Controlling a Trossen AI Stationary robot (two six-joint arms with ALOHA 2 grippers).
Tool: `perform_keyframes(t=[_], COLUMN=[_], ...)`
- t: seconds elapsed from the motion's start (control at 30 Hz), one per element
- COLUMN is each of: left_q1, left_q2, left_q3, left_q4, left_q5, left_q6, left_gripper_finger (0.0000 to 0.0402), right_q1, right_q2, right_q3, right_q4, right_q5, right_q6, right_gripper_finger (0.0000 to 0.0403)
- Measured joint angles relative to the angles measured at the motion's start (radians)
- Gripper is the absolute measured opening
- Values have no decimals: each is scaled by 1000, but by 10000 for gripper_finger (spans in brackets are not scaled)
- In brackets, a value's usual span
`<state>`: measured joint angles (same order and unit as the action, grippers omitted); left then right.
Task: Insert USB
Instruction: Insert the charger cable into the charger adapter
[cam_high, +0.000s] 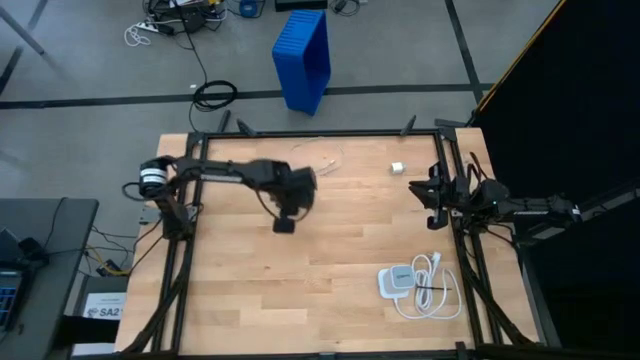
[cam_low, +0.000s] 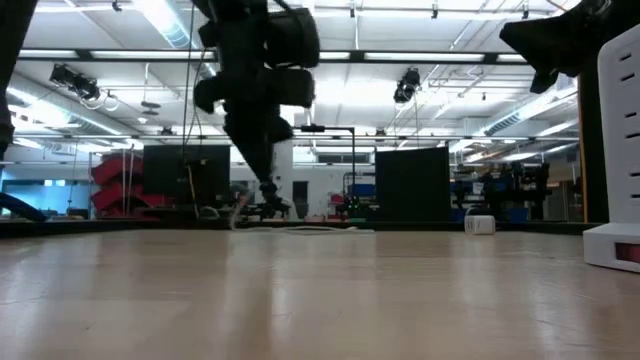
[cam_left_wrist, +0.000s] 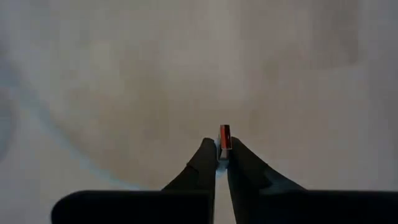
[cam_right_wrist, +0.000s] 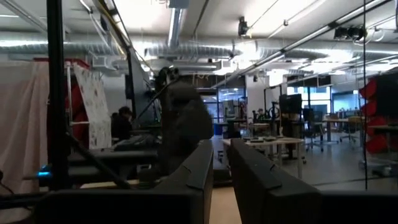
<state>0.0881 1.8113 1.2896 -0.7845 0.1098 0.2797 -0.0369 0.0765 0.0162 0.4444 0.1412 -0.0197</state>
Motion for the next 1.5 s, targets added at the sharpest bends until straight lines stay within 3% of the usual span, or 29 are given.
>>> perform_keyframes(t=[0.13,0.33,0.5,0.73,0.87,1.0,1.1,1.23,1.37,1.5], left_q1=[-49,-61,-56,-56,-57,-55,-57,-61,-61,-47], left_q2=[148,261,274,273,266,161,29,-151,-307,-420], left_q3=[31,138,222,464,615,690,651,492,243,-69], left_q4=[-17,-141,-194,-364,-517,-521,-408,-202,16,310], left_q5=[-24,-178,-199,-286,-299,-258,-188,-150,-146,-145], left_q6=[24,25,32,34,37,34,45,58,58,52], left_gripper_finger=[1,31,78,136,148,148,147,147,147,147], right_q1=[0,0,0,0,0,0,0,0,0,-7], right_q2=[0,0,0,0,0,0,8,42,139,291], right_q3=[0,0,0,0,0,-1,-1,18,101,218], right_q4=[3,5,9,-1,-2,-2,-9,-104,-259,-335], right_q5=[0,-3,-2,-3,-4,20,64,139,243,271], right_q6=[0,-1,-1,84,99,139,147,149,177,173], right_gripper_finger=[40,36,26,25,31,33,35,34,36,37])
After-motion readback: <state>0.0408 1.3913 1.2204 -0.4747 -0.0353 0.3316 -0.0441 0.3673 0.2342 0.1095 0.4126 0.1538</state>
